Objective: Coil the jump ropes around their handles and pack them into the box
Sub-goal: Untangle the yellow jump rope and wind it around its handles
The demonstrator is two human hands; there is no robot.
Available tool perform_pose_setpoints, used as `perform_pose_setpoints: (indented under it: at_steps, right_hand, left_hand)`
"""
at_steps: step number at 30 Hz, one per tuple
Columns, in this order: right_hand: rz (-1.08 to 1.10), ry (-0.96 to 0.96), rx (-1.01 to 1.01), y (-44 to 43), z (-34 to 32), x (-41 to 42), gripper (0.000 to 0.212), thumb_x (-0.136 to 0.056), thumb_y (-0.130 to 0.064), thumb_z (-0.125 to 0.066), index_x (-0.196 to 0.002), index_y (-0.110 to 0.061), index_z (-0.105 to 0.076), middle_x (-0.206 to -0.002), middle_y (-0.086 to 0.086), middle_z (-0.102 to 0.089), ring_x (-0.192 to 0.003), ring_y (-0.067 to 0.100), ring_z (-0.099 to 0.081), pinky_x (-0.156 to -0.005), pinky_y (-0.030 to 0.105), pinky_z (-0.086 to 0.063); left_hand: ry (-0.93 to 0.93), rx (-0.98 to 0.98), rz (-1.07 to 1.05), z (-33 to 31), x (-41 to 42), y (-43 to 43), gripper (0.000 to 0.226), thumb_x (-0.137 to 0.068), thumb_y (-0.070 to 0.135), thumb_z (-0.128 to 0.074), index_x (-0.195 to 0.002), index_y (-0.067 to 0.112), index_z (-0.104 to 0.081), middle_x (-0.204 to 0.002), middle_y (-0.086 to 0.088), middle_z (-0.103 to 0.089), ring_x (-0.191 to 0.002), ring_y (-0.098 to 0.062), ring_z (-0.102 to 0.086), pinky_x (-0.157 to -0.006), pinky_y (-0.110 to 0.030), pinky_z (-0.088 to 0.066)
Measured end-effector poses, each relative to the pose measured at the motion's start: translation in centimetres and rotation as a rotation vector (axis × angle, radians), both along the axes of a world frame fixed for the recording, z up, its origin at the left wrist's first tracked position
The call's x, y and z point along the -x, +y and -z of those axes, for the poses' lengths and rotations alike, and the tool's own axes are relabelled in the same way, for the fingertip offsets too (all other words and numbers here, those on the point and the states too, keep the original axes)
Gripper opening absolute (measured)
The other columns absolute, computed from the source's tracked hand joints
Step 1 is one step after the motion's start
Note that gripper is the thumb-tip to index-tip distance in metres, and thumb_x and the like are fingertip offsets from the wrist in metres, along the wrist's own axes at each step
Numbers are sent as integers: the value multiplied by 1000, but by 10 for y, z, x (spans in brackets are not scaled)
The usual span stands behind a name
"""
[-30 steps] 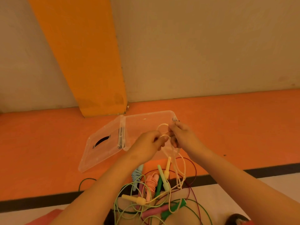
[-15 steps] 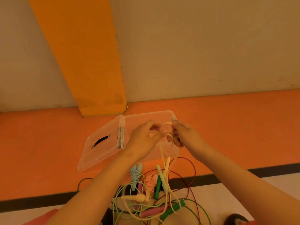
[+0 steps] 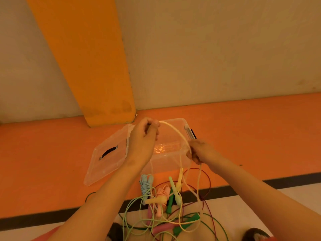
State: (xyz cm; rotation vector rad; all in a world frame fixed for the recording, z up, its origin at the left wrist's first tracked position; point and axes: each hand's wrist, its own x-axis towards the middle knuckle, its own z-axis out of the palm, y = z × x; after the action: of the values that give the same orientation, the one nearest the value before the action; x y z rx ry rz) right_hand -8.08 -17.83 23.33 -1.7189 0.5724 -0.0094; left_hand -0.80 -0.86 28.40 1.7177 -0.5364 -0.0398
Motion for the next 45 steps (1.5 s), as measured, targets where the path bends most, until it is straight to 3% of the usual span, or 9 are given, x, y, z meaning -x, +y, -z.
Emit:
perform_pose_setpoints:
  at_steps: [3, 7, 12, 25, 31, 33, 36, 40, 45]
  right_hand:
    - [57, -128, -79, -1, -17, -4, 28, -100, -14, -33, -80, -6, -52, -58, 7, -53, -38, 12, -37, -41, 22, -32]
    - [28, -278, -155, 10, -39, -9, 26, -100, -12, -37, -76, -9, -47, -53, 5, -49, -34, 12, -38, -39, 22, -27]
    - [5, -297, -149, 14, -36, -8, 26, -100, -14, -36, -75, -12, -45, -56, 7, -53, -32, 12, -33, -39, 21, -23]
    - [-66, -30, -42, 12, -4, -1, 30, -103, -22, -33, -81, -8, -47, -55, 4, -58, -39, 14, -39, -39, 22, -29]
    - [-52, -168, -170, 21, -30, -7, 31, -104, -21, -30, -83, -8, -48, -57, 6, -59, -39, 12, -41, -39, 21, -31]
    - [-53, -232, -243, 26, -40, -8, 28, -103, -19, -30, -81, -10, -46, -58, 8, -60, -40, 13, -43, -40, 21, -32]
    - [6, -271, -312, 33, -49, -11, 25, -101, -17, -34, -80, -11, -45, -63, 10, -61, -41, 14, -48, -41, 22, -35]
    - [49, -372, -380, 33, -60, -12, 27, -103, -17, -32, -78, -11, -42, -60, 7, -66, -40, 14, -49, -41, 22, -37]
    - [28, -449, -434, 29, -71, -13, 27, -103, -20, -30, -79, -15, -39, -67, 10, -70, -38, 14, -43, -40, 21, -35]
  left_hand:
    - [-7, -273, 139, 11, 6, -3, 16, -90, 35, -61, -100, 23, -60, -92, 9, -62, -85, -7, -59, -75, -26, -49]
    - [-125, -373, 217, 22, 15, -9, 37, -74, 64, -58, -86, 30, -64, -84, 12, -67, -83, -2, -61, -77, -32, -49]
    - [-127, -374, 273, 22, 14, -12, 22, -91, 37, -61, -79, 19, -58, -67, -1, -61, -68, -20, -58, -68, -45, -45]
    - [-69, -60, -11, -1, -11, 11, 32, -101, 25, -43, -74, 22, -60, -67, 1, -56, -65, -9, -52, -60, -13, -38]
    - [-47, -139, -29, 4, -14, 23, 13, -93, 35, -57, -99, 25, -62, -98, 10, -63, -96, -8, -58, -88, -31, -46]
    - [-147, -294, 14, 9, -8, 21, 28, -84, 44, -66, -107, 30, -58, -110, 13, -57, -109, -7, -52, -95, -31, -41]
    - [-307, -340, -40, 15, 9, 12, 29, -77, 49, -70, -92, 29, -55, -92, 14, -53, -89, -5, -50, -78, -28, -43]
    - [-136, -252, 19, 18, 15, 2, 20, -85, 34, -68, -78, 18, -57, -73, 5, -58, -65, -6, -51, -63, -25, -42]
    - [-23, -435, 333, 37, 15, -10, 26, -98, 20, -51, -123, 19, -59, -118, 4, -63, -104, -5, -56, -78, -4, -38]
